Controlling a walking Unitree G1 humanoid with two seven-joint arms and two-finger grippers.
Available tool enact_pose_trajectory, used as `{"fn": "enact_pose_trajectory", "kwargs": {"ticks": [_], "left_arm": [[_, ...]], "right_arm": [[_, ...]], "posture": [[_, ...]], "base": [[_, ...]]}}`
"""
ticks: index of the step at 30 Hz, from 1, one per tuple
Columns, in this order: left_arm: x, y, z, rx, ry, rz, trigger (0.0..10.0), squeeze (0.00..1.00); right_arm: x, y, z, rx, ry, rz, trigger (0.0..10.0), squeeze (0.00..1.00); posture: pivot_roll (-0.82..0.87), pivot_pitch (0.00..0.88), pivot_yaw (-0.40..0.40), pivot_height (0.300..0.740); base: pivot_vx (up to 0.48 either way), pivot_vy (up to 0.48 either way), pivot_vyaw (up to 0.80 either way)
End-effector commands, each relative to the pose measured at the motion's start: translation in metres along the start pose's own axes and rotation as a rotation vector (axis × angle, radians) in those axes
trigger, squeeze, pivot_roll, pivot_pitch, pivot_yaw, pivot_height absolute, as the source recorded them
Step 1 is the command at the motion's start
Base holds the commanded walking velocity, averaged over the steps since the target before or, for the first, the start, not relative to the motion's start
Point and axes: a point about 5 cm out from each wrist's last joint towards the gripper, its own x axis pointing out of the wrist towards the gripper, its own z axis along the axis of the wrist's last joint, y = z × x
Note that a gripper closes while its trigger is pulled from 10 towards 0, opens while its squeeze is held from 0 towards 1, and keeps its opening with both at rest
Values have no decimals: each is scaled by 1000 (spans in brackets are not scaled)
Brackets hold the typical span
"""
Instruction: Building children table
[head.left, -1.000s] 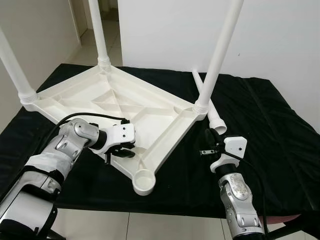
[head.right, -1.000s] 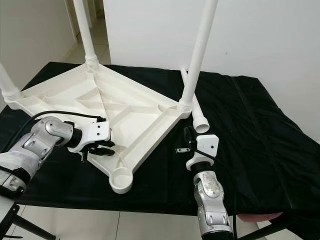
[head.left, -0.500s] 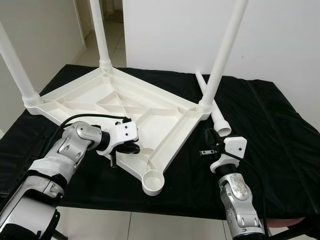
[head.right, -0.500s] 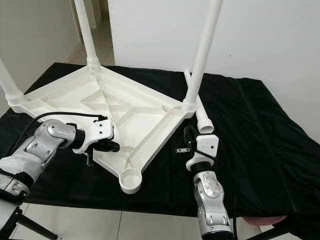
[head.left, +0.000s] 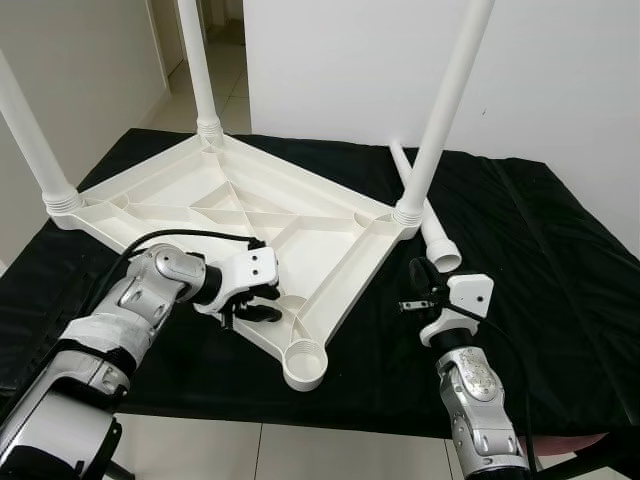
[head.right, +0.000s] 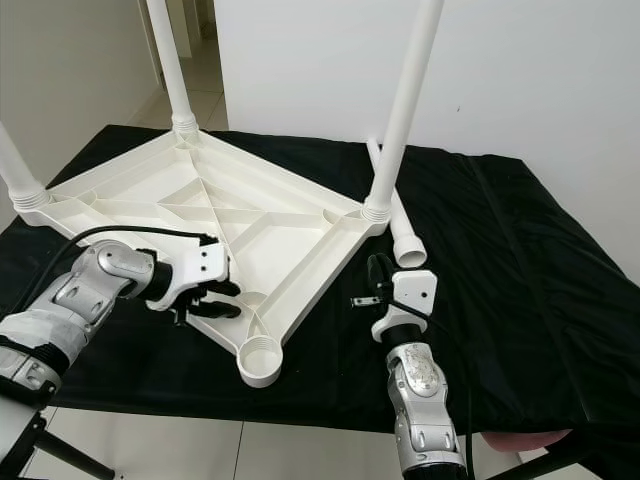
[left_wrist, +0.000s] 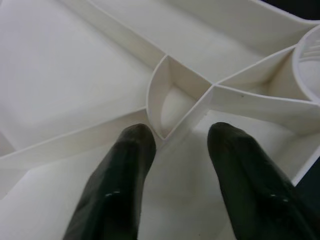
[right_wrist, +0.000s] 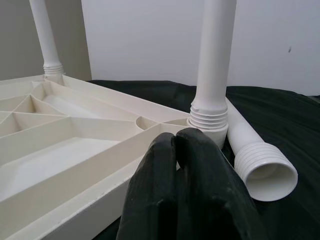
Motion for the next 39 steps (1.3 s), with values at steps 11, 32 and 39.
{"fn": "enact_pose_trajectory", "kwargs": {"ticks": [11,32,39], "left_arm": [[0,14,-24,-100,215,132,10000,0],[7,-1,-37,-78,278,-9,5216,0],[12,-4,-33,-75,243,-33,0,0]], "right_arm": [[-1,1,1,2,-8,-3,10000,0],[-2,-1,2,-4,-3,-10,10000,0],[-3,0,1,-3,-1,-15,10000,0]], "posture": [[-46,0,-9,740],[-50,0,-10,740],[-50,0,-10,740]], "base": [[0,0,0],[0,0,0],[0,0,0]]}}
